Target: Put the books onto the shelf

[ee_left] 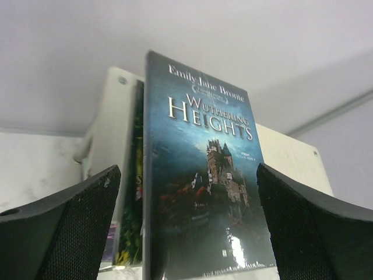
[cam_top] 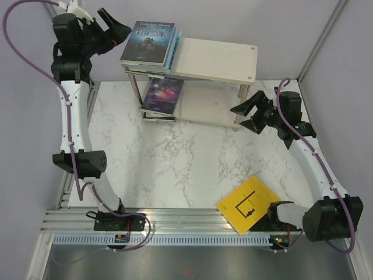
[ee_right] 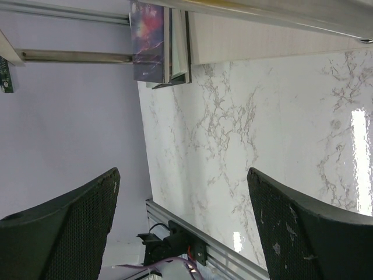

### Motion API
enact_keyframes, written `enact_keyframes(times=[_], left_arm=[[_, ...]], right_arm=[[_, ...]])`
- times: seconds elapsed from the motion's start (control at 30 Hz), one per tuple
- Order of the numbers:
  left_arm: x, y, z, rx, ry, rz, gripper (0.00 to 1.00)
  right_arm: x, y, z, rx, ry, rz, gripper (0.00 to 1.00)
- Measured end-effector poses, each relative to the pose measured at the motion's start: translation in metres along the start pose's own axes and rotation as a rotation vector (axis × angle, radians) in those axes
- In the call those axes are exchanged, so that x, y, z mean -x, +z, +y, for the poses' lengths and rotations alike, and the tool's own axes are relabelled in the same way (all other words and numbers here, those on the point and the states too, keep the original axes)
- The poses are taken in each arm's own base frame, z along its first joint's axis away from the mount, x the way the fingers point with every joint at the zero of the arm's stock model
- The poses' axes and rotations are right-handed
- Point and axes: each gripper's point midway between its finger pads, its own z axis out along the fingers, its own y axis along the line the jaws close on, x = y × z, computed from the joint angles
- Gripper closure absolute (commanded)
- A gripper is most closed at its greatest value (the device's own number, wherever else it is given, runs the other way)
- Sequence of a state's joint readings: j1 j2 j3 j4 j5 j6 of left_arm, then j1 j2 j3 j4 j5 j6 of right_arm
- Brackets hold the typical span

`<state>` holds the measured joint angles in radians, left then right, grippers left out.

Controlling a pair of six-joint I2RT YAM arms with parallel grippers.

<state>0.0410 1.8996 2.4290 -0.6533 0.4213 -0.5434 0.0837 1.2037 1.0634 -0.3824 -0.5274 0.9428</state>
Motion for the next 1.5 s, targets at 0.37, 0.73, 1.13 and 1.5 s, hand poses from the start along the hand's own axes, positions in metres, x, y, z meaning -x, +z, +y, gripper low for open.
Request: enact_keyframes(times=[0.37, 0.73, 1.13, 1.5], left_arm=[[0.062, -0.128, -0.038, 0.164, 0.204, -0.283, 0.00], [-0.185, -0.144, -0.116, -0.096, 0.227, 0.245, 0.00], [-0.457, -0.200, -0.143, -0.268, 0.237, 0.990, 0.00], [-0.571, -0.284, -0.115, -0.354, 0.287, 1.342, 0.00]], right_arm=[[0.008, -0.006, -0.002, -0.070, -0.077, -0.019, 0.07], [0.032, -0.033, -0.083, -0.642, -0.197, -0.049, 0.07], [-0.073, -0.075, -0.234, -1.086, -0.081, 0.254, 0.07], [-0.123, -0.073, -0.287, -1.110, -0.012, 0.342, 0.09]])
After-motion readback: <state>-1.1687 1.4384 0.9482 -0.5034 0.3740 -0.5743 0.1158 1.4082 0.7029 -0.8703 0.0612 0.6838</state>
